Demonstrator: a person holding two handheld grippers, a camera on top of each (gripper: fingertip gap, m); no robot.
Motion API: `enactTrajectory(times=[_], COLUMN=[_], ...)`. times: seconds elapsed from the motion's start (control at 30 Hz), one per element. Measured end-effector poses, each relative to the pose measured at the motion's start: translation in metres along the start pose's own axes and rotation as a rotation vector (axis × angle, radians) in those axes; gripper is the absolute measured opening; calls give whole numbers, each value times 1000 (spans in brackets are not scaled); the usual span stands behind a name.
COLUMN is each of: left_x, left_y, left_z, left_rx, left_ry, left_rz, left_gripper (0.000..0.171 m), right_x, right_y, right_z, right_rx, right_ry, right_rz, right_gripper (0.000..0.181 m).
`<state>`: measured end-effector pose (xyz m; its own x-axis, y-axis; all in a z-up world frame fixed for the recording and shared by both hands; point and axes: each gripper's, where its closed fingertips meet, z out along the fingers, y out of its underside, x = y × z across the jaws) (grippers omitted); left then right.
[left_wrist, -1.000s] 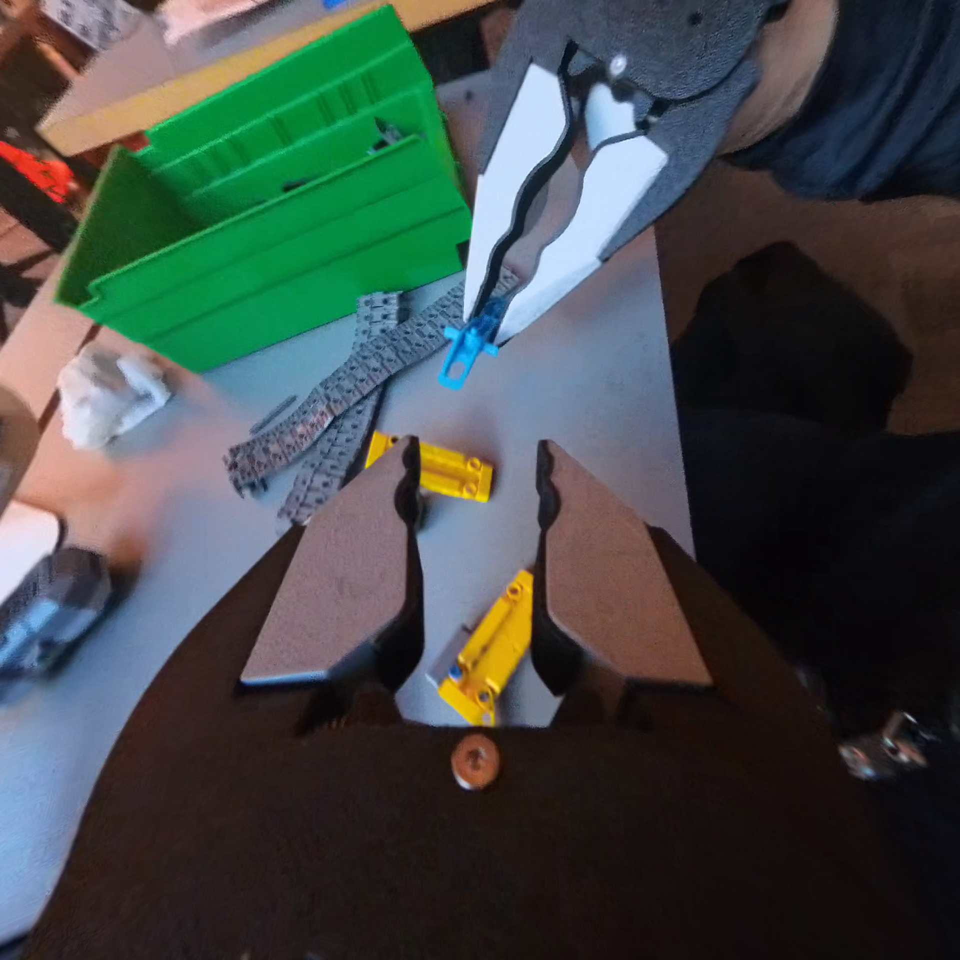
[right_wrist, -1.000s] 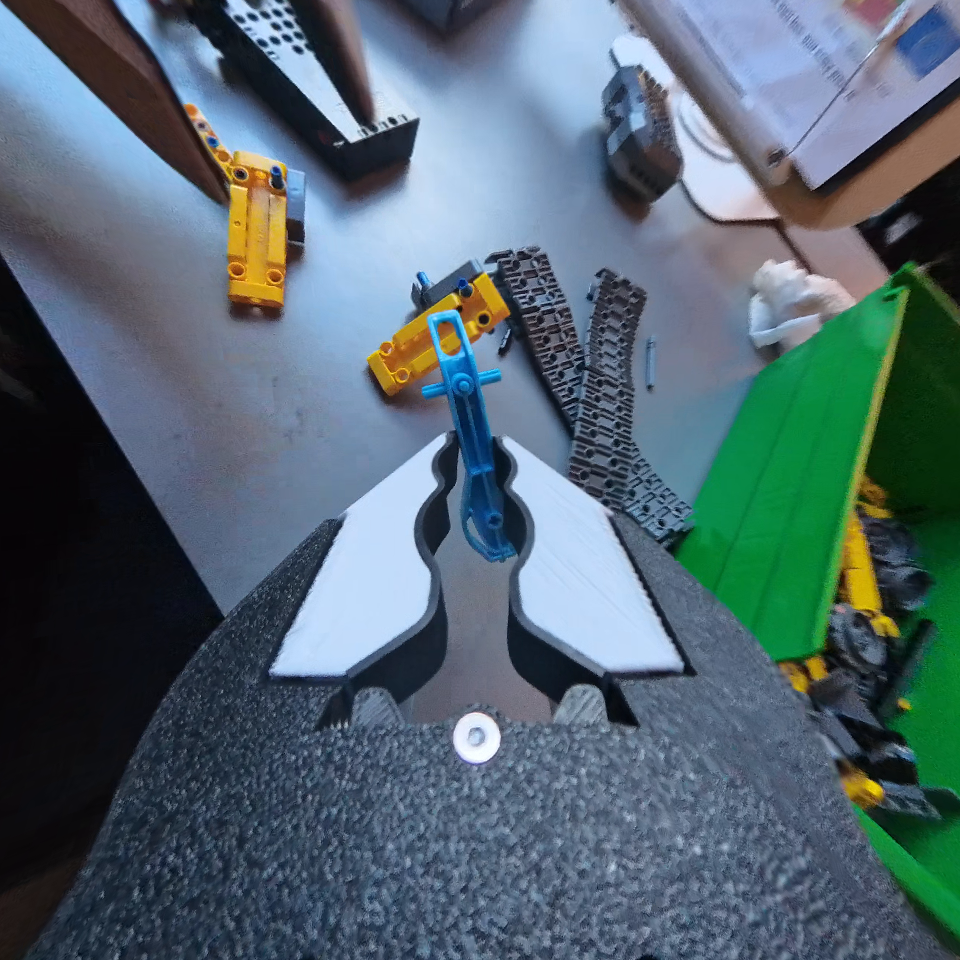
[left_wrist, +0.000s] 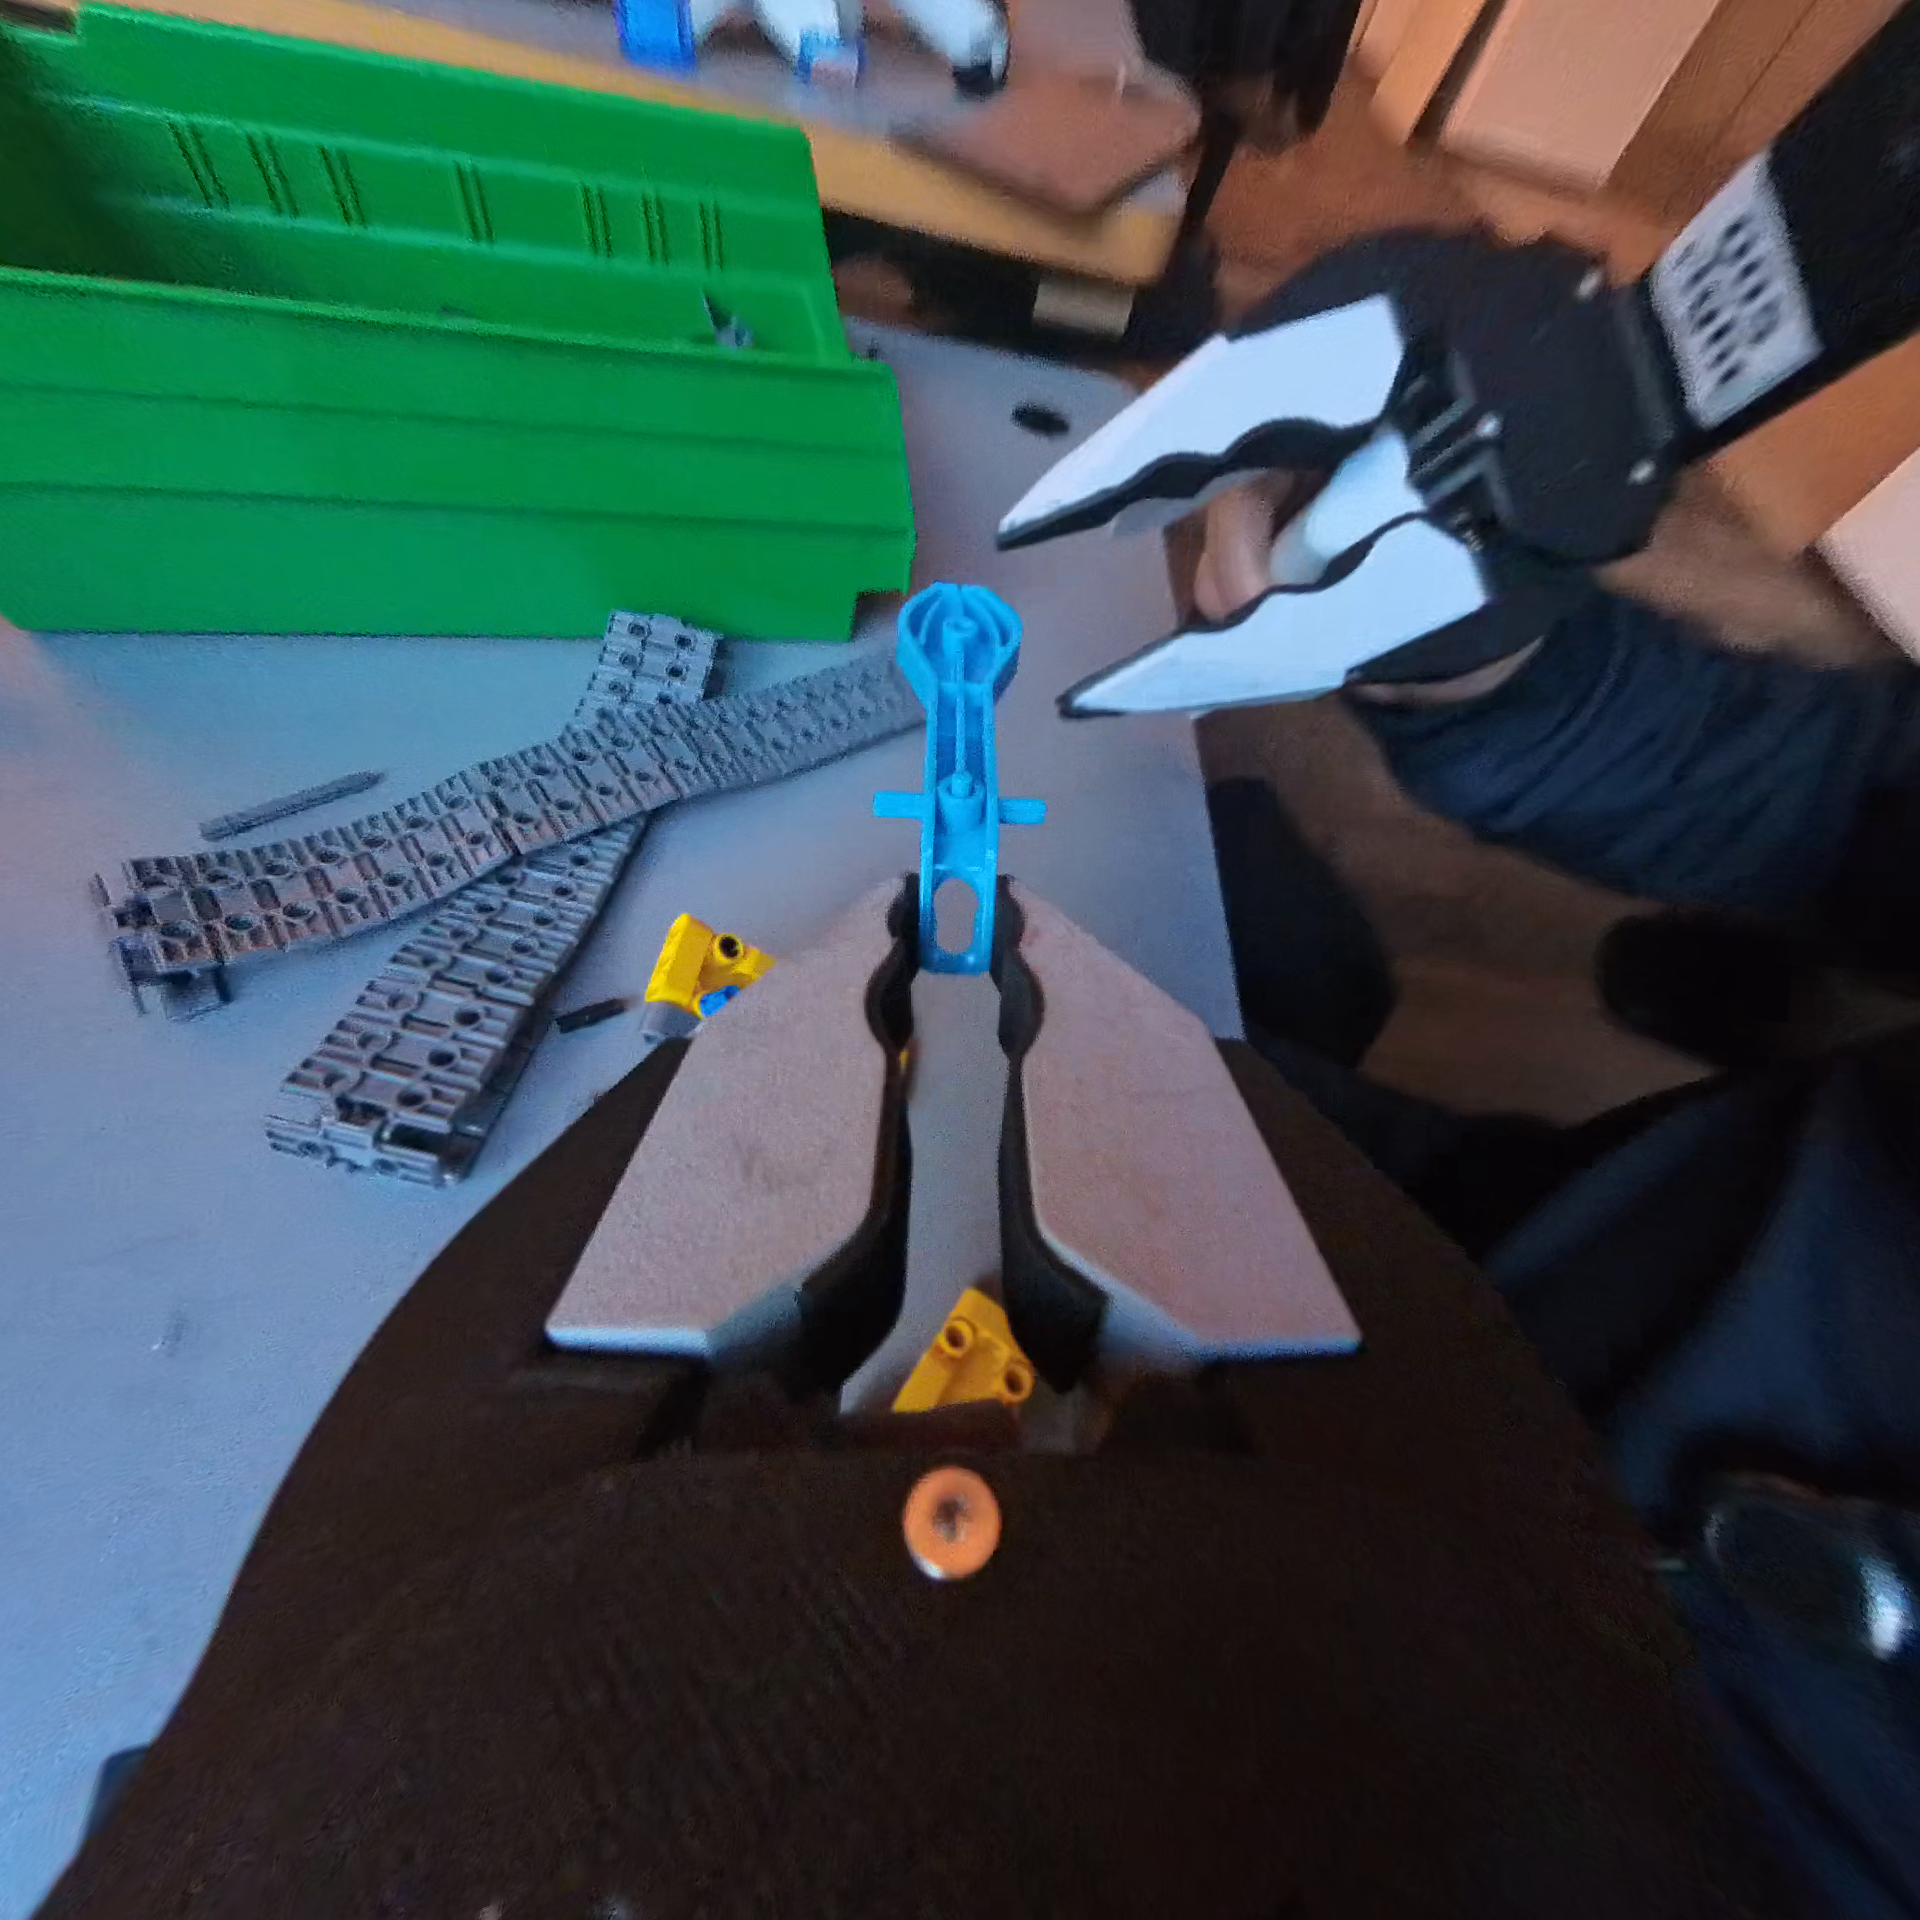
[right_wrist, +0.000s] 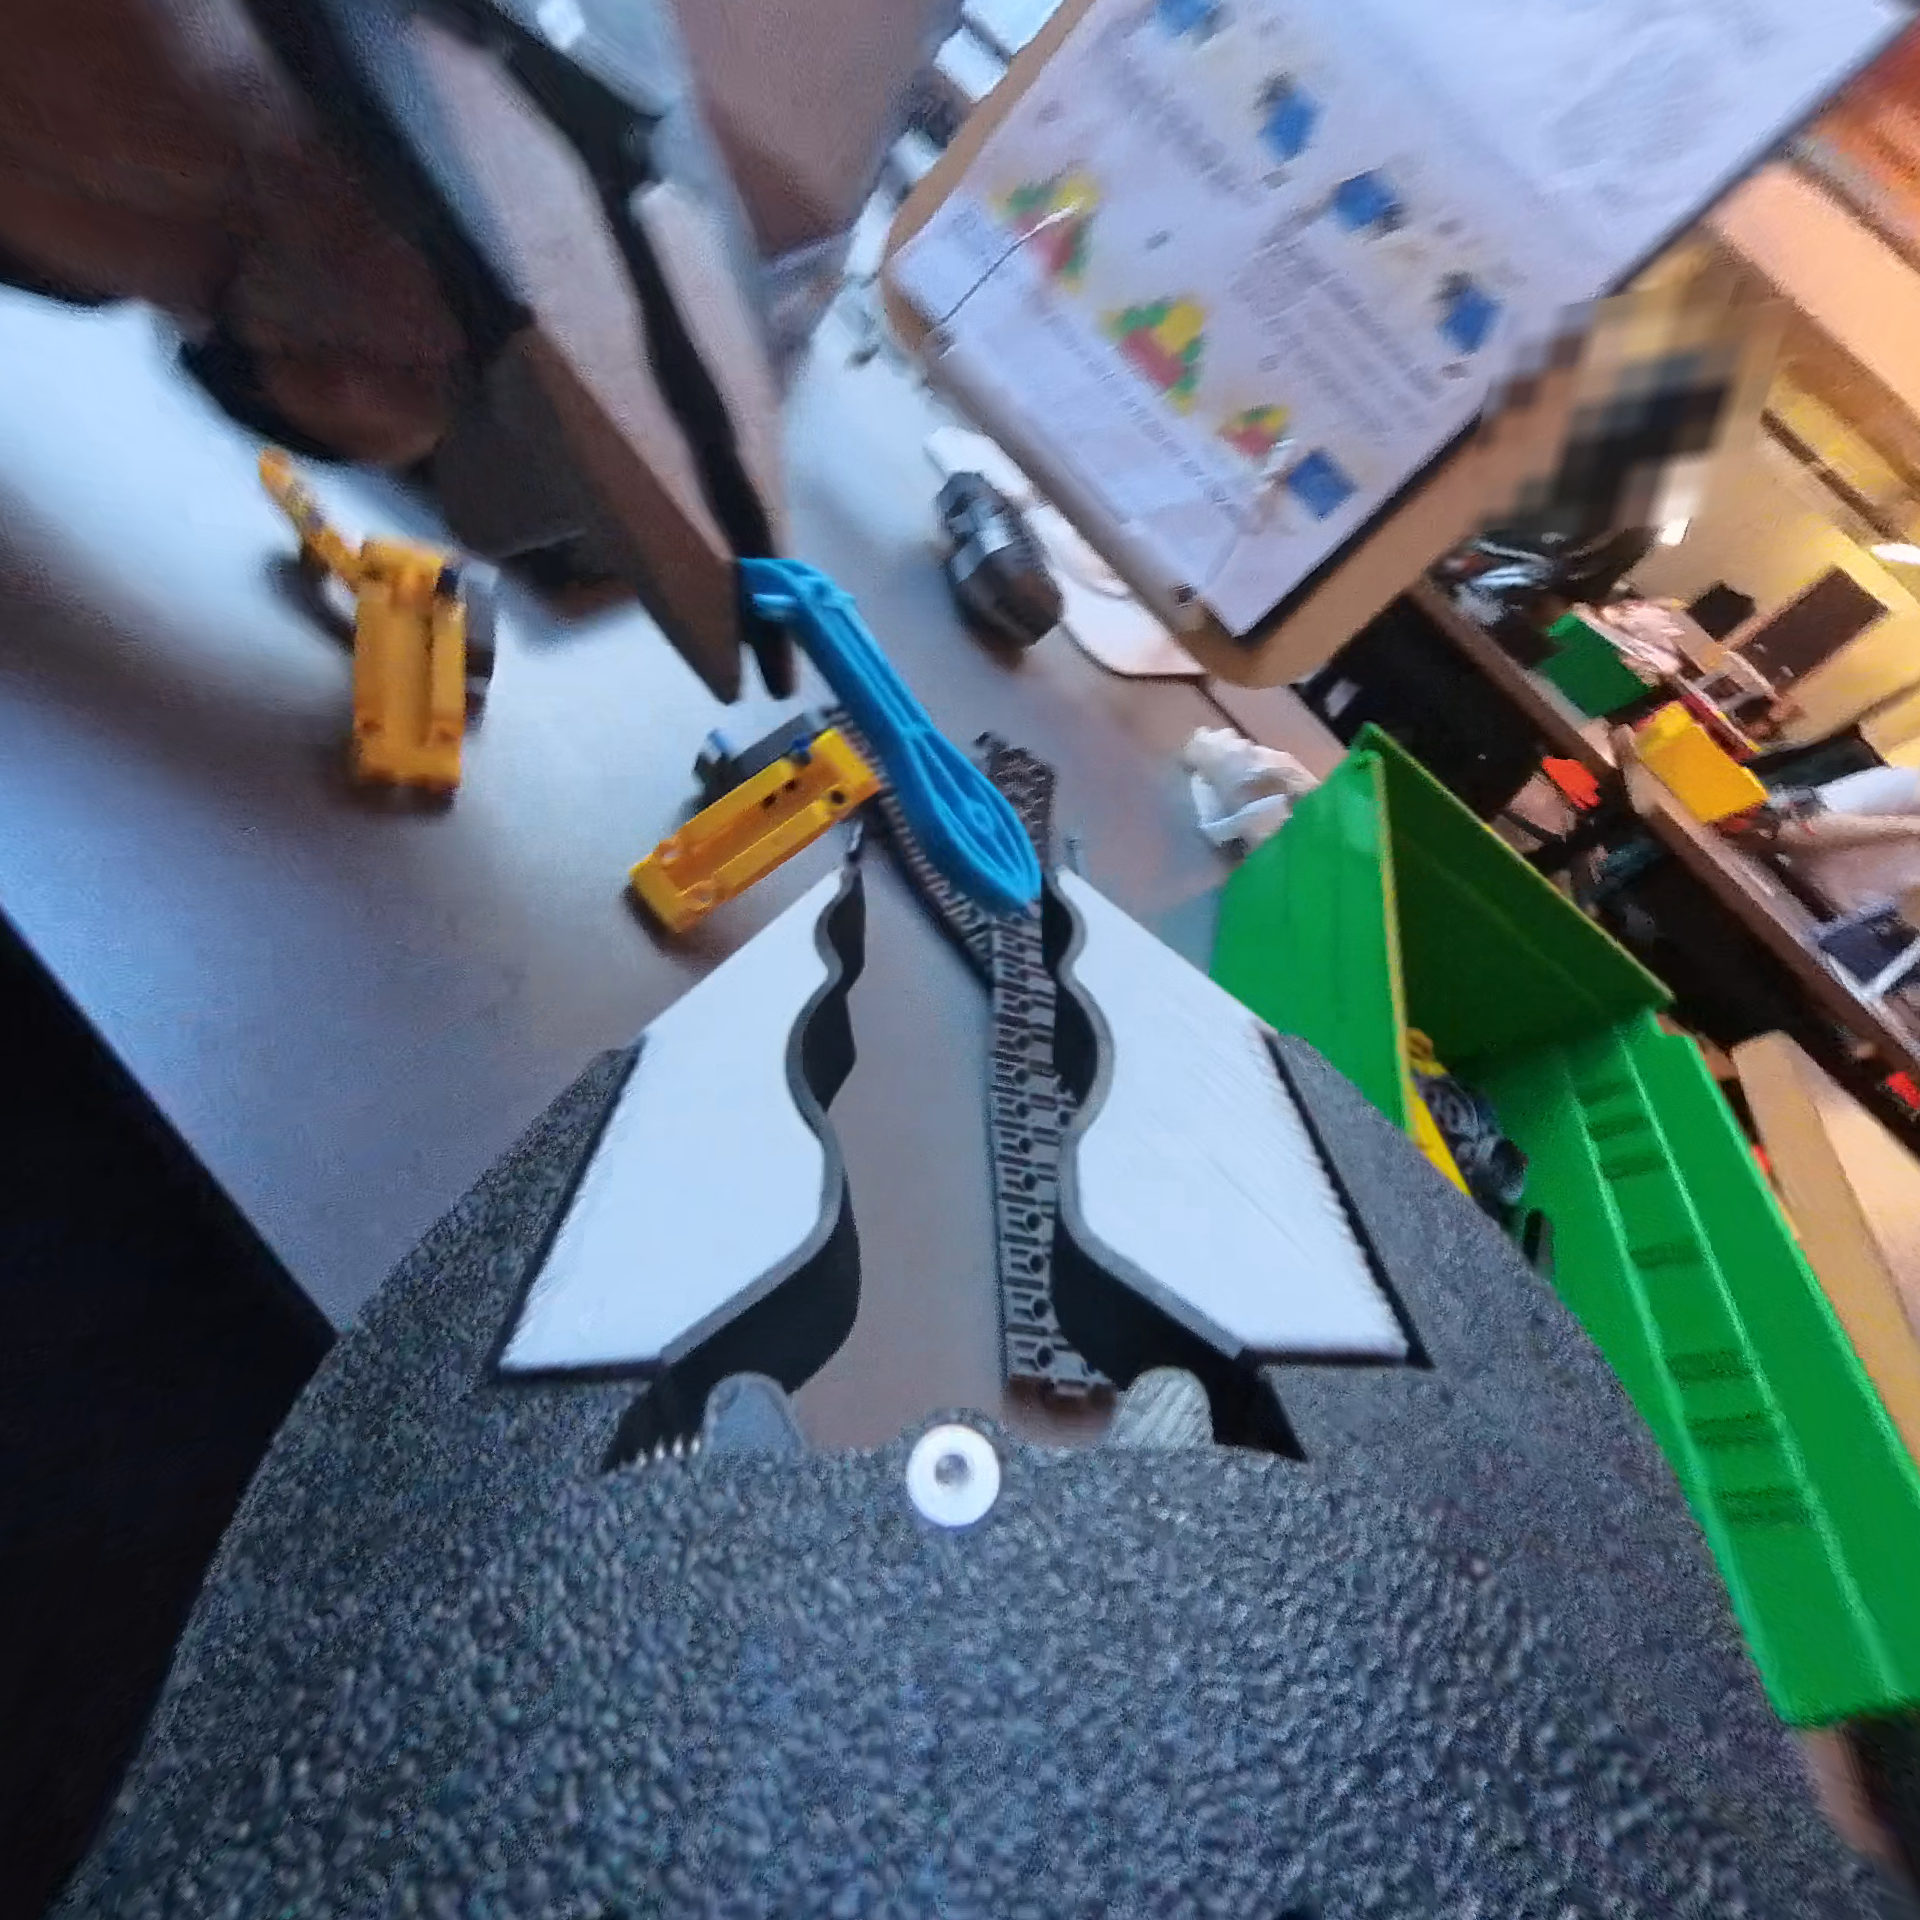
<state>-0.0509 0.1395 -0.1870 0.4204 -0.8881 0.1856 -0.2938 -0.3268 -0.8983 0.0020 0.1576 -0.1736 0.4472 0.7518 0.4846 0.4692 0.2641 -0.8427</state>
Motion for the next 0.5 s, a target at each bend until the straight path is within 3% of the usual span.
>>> enactTrajectory(times=[0.17,0.2,0.27,0.33,0.37,0.43,0.5], left_x=[-3,-2,-1,-3,-5,-6,-4], left_y=[-11,-8,1,11,16,21,20], left_z=[-14,-12,-6,0,2,6,7], left_rx=[157,137,78,2,-33,-88,-111], left_ry=[-31,-29,-28,-42,-55,-52,-47], left_rz=[20,18,-10,-30,-37,-52,-59], left_gripper=[10,10,10,10,10,10,10], right_x=[6,6,7,-7,-16,-24,-21], right_y=[1,4,6,-3,-4,2,10], right_z=[-12,-11,-7,4,11,26,38], right_rx=[134,120,44,-32,-82,-199,-276], right_ry=[-71,-41,73,71,42,32,54], right_rz=[525,509,294,86,5,-139,-232], right_gripper=[28,32,36,42,40,19,13])
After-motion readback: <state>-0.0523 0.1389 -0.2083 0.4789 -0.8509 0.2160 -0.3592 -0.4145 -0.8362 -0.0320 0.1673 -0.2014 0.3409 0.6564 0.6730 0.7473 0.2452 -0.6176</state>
